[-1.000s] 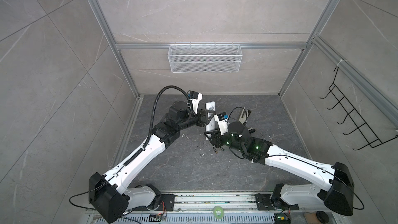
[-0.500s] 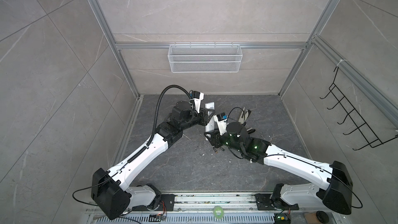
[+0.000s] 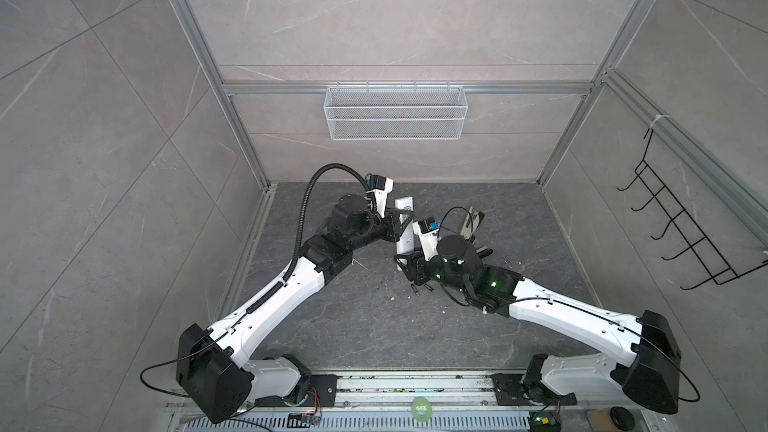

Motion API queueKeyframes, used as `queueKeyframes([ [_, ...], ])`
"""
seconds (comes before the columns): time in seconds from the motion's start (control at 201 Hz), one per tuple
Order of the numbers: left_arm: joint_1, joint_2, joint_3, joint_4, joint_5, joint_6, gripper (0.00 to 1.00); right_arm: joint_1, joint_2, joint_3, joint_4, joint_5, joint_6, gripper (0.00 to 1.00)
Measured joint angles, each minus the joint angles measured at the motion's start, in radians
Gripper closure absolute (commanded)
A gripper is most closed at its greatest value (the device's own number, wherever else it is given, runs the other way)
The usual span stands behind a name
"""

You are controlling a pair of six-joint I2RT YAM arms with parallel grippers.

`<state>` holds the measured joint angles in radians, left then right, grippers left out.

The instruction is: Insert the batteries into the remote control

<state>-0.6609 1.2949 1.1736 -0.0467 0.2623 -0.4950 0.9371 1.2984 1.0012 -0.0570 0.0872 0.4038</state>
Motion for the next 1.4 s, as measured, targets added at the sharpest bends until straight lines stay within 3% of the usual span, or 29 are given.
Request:
queueKeyframes([
  [0.095,0.001,0.0,0.0,-0.013,0.01,-0.014,1.0,0.002,-0.024,0.0,-0.011,-0.015,-0.056,0.09],
  [0.219,0.018,-0.006,0.0,-0.049,0.035,-0.023,1.0,0.004,-0.097,0.0,-0.056,-0.028,-0.139,0.01],
  [0.523,0.135,-0.05,0.004,-0.137,0.201,-0.059,1.0,0.005,-0.242,0.072,-0.213,-0.175,-0.429,0.01],
  [0.836,0.17,-0.071,0.006,-0.243,0.37,-0.053,1.0,0.007,-0.172,0.292,-0.422,-0.341,-0.713,0.01],
  [1.13,0.184,-0.106,0.006,-0.275,0.452,-0.036,1.0,0.034,-0.018,0.409,-0.547,-0.364,-0.834,0.04],
  [1.404,0.184,-0.106,0.006,-0.276,0.484,-0.036,1.0,0.068,0.021,0.446,-0.583,-0.351,-0.88,0.09],
])
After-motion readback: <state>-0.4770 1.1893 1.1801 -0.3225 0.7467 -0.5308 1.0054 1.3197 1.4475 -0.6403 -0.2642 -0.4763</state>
